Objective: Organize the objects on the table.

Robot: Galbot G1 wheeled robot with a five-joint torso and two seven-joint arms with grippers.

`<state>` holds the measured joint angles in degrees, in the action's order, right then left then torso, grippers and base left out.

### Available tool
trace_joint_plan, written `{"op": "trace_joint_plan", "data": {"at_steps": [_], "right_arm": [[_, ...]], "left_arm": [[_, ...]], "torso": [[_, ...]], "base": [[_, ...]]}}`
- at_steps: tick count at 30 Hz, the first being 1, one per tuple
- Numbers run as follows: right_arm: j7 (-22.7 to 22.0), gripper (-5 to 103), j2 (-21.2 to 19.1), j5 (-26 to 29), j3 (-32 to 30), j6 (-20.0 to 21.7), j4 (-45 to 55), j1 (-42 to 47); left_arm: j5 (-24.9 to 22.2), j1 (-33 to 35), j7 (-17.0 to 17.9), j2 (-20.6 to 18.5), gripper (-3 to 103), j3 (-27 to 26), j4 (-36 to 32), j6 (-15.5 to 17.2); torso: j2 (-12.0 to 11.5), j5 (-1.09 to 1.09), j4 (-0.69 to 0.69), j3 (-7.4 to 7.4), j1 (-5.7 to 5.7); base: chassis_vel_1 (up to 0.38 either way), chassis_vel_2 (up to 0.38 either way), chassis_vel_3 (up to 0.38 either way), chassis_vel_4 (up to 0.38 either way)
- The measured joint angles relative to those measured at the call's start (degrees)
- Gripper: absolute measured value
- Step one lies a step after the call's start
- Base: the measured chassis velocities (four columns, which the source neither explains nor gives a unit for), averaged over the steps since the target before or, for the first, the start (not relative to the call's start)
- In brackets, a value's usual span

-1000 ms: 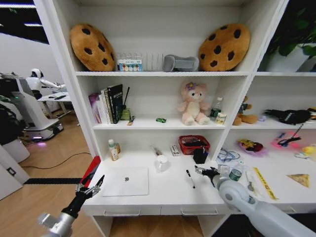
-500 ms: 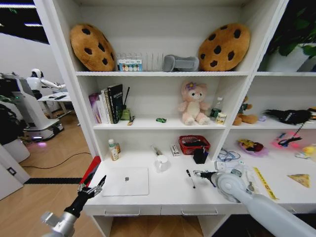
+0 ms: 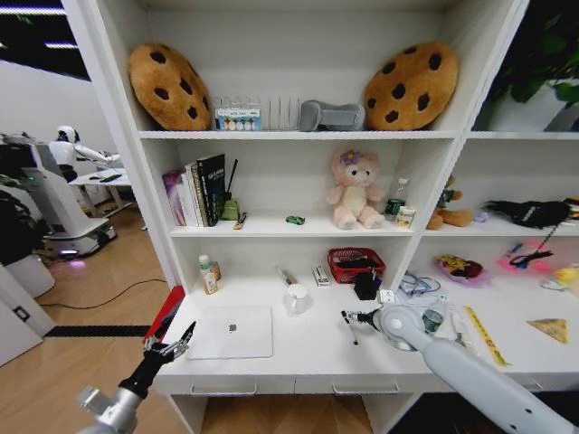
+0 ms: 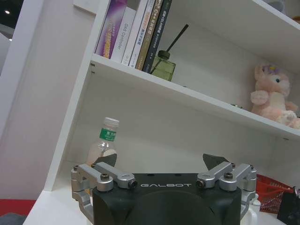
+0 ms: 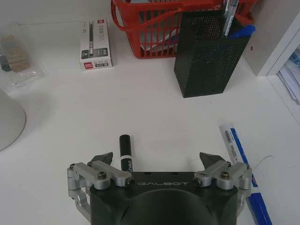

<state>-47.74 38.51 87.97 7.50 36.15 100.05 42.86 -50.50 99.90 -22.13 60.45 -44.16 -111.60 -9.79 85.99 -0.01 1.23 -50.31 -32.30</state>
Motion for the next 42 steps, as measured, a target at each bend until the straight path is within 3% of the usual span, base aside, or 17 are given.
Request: {"op": "trace_joint_plan", "data": {"at_steps": [29, 42], "right_arm": [[2.3, 101, 3.81, -4.49, 6.16, 0.87, -6.83, -4.11], [2.97, 72, 5.17, -5.64, 4.97, -0.5, -7.13, -1.9]], "left_arm": [[-1.36, 1.1, -0.24, -0.14, 100, -2.02, -0.16, 0.02], [-1.47, 1.21, -0.29, -0.31, 100, -2.21, -0.2, -0.14]], "torso": [[0.01, -0.02, -0.01, 0.01, 0.01], [0.05, -0.06, -0.01, 0.05, 0.03]], "base": [[0.0, 0.0, 0.0, 0.0], [0.0, 0.0, 0.0, 0.0]]}}
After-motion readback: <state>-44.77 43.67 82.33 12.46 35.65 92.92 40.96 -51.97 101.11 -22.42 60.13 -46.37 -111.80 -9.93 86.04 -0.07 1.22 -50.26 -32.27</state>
